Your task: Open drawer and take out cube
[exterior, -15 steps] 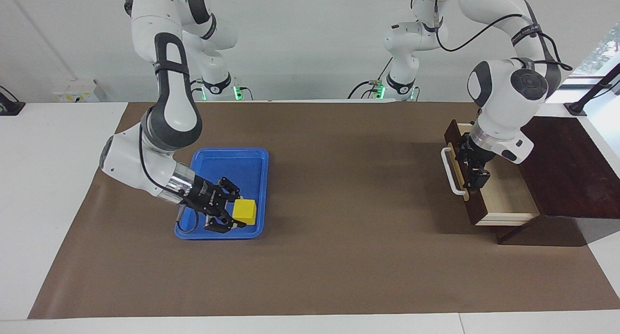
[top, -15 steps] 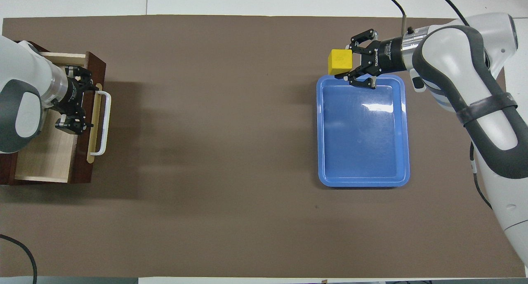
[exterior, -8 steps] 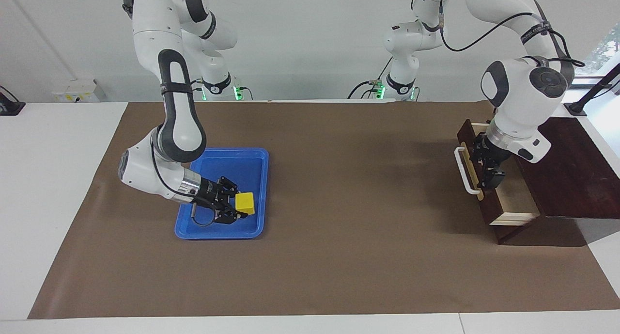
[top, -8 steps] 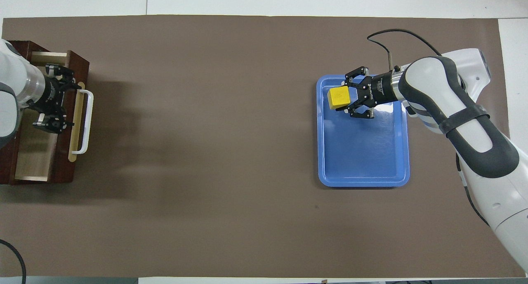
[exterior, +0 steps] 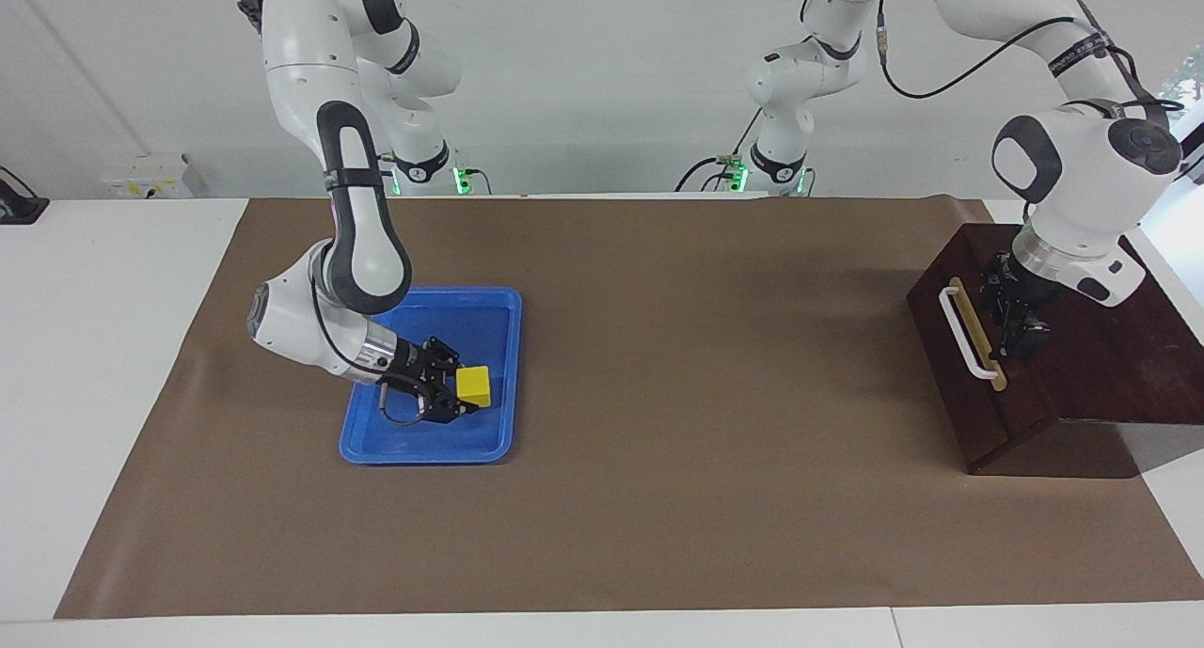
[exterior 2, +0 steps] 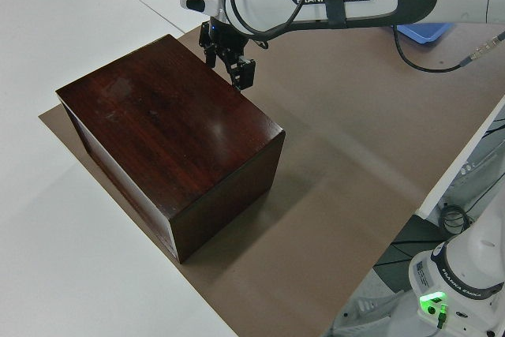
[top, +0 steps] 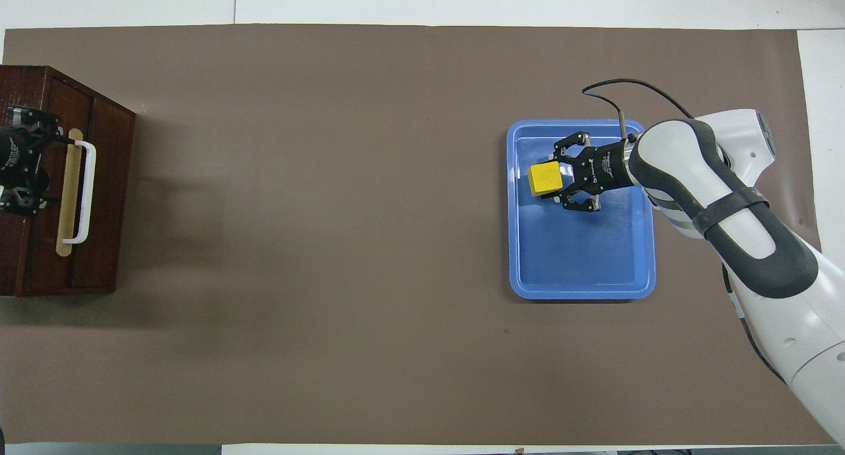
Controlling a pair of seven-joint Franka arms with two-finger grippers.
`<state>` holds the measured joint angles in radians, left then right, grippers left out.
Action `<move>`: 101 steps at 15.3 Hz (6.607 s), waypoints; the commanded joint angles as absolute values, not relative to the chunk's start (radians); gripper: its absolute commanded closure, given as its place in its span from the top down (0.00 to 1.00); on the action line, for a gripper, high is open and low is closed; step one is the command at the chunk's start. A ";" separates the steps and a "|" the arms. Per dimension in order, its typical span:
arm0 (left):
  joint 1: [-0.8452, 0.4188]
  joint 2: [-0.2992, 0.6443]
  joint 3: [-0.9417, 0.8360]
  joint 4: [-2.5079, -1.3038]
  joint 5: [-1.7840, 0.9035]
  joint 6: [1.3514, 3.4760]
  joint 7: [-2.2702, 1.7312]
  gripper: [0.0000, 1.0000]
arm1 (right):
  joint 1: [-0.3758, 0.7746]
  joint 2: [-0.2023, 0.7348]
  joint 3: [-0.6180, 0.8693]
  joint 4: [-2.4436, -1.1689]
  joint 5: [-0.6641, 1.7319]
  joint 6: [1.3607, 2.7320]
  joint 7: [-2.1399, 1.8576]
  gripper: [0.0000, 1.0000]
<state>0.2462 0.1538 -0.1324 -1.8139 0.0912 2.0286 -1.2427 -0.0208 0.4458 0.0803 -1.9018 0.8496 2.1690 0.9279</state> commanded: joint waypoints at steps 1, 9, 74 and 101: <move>0.268 0.137 -0.135 -1.835 0.115 2.042 -1.215 1.00 | -0.043 0.411 0.097 -1.960 0.876 2.213 0.884 0.00; 0.180 0.068 -0.144 -1.809 0.106 2.043 -1.221 1.00 | -0.025 0.408 0.095 -1.986 0.920 2.260 0.882 0.00; -0.035 0.040 -0.038 -1.606 0.000 1.566 -0.097 1.00 | -0.087 -0.008 0.107 -1.562 -0.012 1.477 -0.046 1.00; -0.032 -0.028 -0.048 -1.681 -0.002 1.586 -0.092 1.00 | -0.095 -0.009 0.106 -1.565 -0.011 1.479 -0.044 1.00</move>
